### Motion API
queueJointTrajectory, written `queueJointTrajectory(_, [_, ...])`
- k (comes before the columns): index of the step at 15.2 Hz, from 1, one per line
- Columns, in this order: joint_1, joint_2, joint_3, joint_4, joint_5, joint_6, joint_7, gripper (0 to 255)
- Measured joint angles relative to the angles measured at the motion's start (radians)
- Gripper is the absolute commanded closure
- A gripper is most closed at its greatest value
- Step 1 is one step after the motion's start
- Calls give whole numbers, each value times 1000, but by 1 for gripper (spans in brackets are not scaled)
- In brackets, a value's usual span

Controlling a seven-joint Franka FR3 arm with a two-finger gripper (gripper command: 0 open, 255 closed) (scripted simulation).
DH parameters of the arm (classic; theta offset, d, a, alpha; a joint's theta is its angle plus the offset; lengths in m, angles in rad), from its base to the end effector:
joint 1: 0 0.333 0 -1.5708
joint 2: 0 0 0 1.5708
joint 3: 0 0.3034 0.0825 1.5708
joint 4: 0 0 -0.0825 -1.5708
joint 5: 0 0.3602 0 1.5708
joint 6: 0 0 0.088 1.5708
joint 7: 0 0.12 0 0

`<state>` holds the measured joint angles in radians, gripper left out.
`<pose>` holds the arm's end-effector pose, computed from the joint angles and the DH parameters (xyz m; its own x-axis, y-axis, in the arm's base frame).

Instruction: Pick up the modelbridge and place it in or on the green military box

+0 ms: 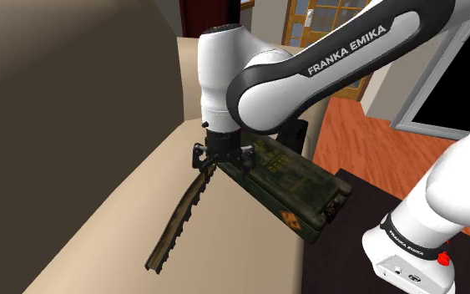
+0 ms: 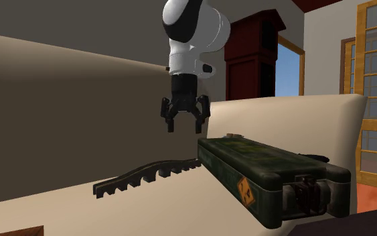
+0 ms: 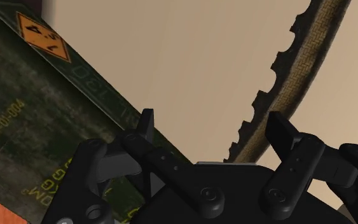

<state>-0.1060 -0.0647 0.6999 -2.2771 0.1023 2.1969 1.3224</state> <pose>0.4009 0.2773 0.3628 0.7018 -0.7109 -0.0457 -0.7109 -0.7031 0.0200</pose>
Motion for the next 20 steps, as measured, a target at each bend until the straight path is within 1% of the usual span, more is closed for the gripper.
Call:
queueJointTrajectory(2, [3, 100, 16, 51, -76, 30, 120, 0])
queueJointTrajectory(3, [12, 160, 17, 78, -122, 51, 184, 0])
queueJointTrajectory(4, [26, 214, 12, 117, -165, 53, 246, 0])
queueJointTrajectory(5, [45, 269, 1, 154, -209, 60, 306, 0])
queueJointTrajectory(6, [61, 310, -11, 179, -239, 67, 355, 0])
queueJointTrajectory(9, [130, 446, -61, 298, -325, 64, 493, 0])
queueJointTrajectory(10, [150, 481, -77, 330, -344, 63, 526, 0])
queueJointTrajectory(12, [167, 514, -93, 348, -363, 75, 553, 0])
queueJointTrajectory(17, [186, 560, -116, 337, -396, 126, 579, 0])
queueJointTrajectory(20, [192, 574, -123, 337, -406, 138, 585, 0])
